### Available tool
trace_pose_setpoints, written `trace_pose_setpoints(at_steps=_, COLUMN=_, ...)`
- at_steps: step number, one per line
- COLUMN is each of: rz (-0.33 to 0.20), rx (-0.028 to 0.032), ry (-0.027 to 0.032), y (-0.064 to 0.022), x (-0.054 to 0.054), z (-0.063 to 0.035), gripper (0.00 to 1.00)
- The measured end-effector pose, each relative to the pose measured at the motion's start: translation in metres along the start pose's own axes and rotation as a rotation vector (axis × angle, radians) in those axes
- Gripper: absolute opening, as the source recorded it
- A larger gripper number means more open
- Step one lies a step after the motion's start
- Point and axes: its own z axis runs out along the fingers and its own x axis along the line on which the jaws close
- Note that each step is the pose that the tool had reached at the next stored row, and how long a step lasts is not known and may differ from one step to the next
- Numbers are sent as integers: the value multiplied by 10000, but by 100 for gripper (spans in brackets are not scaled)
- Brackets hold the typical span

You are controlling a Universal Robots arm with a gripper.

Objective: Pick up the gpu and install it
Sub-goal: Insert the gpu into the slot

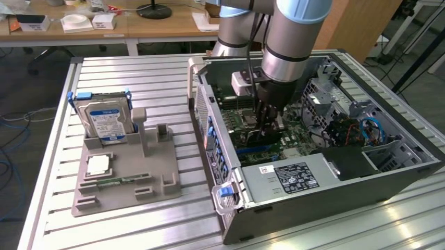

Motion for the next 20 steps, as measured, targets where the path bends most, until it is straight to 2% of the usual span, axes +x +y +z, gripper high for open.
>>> trace_pose_setpoints(at_steps=20, rz=402, rx=4, ry=-1, y=0, x=71, z=6, gripper=26)
